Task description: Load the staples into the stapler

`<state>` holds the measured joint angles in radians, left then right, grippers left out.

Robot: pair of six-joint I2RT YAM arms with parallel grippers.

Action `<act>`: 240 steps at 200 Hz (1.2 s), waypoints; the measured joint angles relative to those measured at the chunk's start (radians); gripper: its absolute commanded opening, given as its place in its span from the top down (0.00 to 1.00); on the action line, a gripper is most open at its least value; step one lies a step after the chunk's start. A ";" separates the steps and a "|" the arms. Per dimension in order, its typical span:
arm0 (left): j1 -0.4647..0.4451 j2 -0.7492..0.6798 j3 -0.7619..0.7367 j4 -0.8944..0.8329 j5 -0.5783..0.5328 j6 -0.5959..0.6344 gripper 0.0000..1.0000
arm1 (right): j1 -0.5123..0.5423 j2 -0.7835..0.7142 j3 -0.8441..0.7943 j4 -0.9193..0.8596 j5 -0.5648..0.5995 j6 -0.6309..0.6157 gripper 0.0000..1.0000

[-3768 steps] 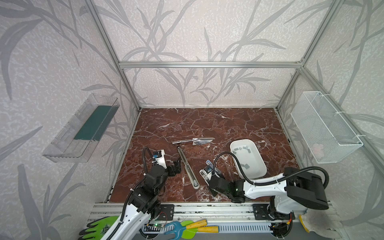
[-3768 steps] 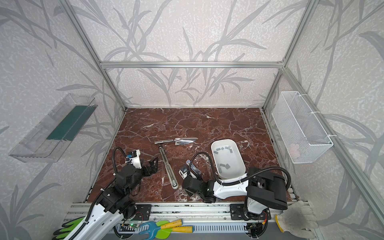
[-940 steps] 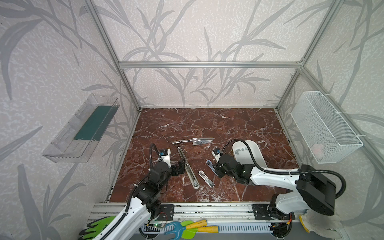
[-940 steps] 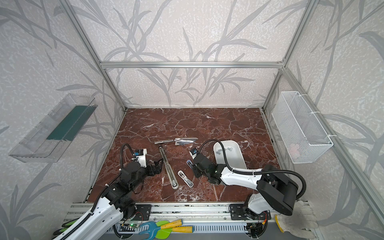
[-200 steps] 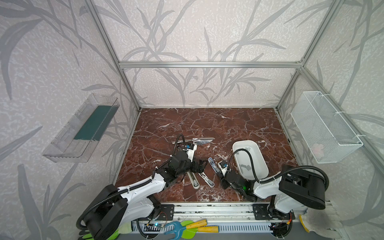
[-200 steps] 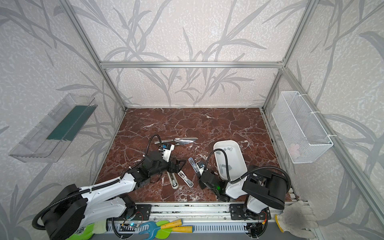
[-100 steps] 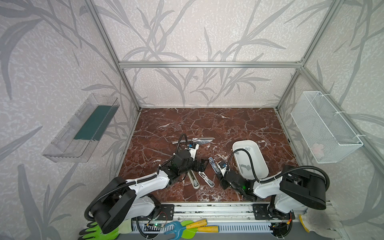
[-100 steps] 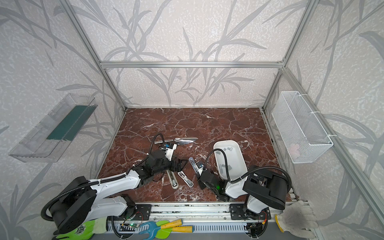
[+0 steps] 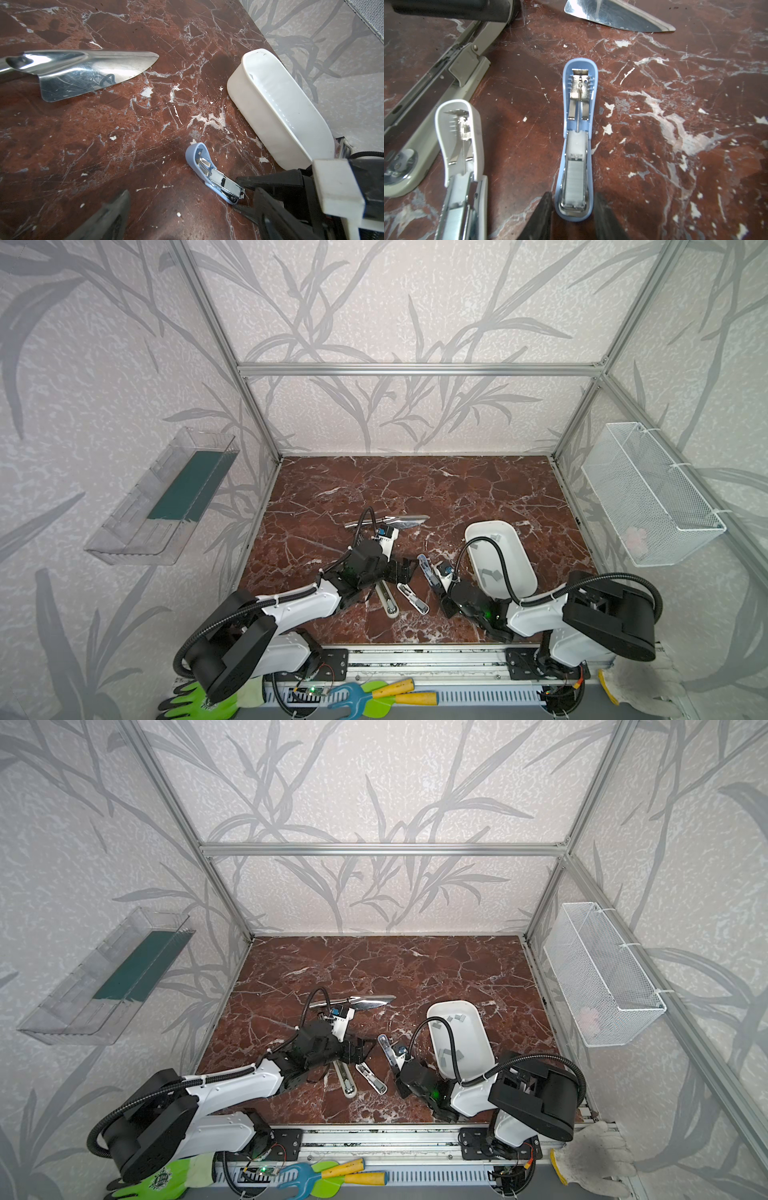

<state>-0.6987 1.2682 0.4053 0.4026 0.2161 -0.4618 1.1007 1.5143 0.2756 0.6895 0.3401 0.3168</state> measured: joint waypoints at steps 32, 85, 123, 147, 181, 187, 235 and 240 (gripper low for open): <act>0.000 0.010 0.000 0.006 0.004 0.000 0.07 | 0.000 0.000 0.011 -0.002 0.002 -0.001 0.67; 0.000 0.019 0.000 0.018 0.013 0.000 0.07 | 0.000 0.041 0.042 0.004 0.013 -0.011 0.76; 0.000 0.019 0.000 0.021 0.014 0.000 0.07 | -0.002 0.072 0.051 0.026 0.019 -0.011 0.76; 0.000 0.019 0.000 0.024 0.014 0.000 0.07 | -0.003 0.074 0.053 0.029 0.019 -0.011 0.78; 0.000 0.023 0.000 0.031 0.014 -0.001 0.07 | -0.003 0.074 0.053 0.031 0.023 -0.010 0.84; 0.000 0.027 0.000 0.038 0.014 -0.002 0.07 | -0.003 0.074 0.053 0.031 0.023 -0.010 0.85; 0.000 0.124 0.000 0.147 0.018 -0.052 0.07 | -0.003 0.069 0.050 0.030 0.023 -0.010 0.90; 0.000 0.138 0.000 0.163 0.019 -0.061 0.08 | -0.003 0.069 0.050 0.031 0.023 -0.010 0.91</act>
<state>-0.6987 1.4067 0.4053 0.5655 0.2348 -0.5224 1.0977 1.5829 0.3256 0.7200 0.3634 0.3069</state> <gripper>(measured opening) 0.926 0.175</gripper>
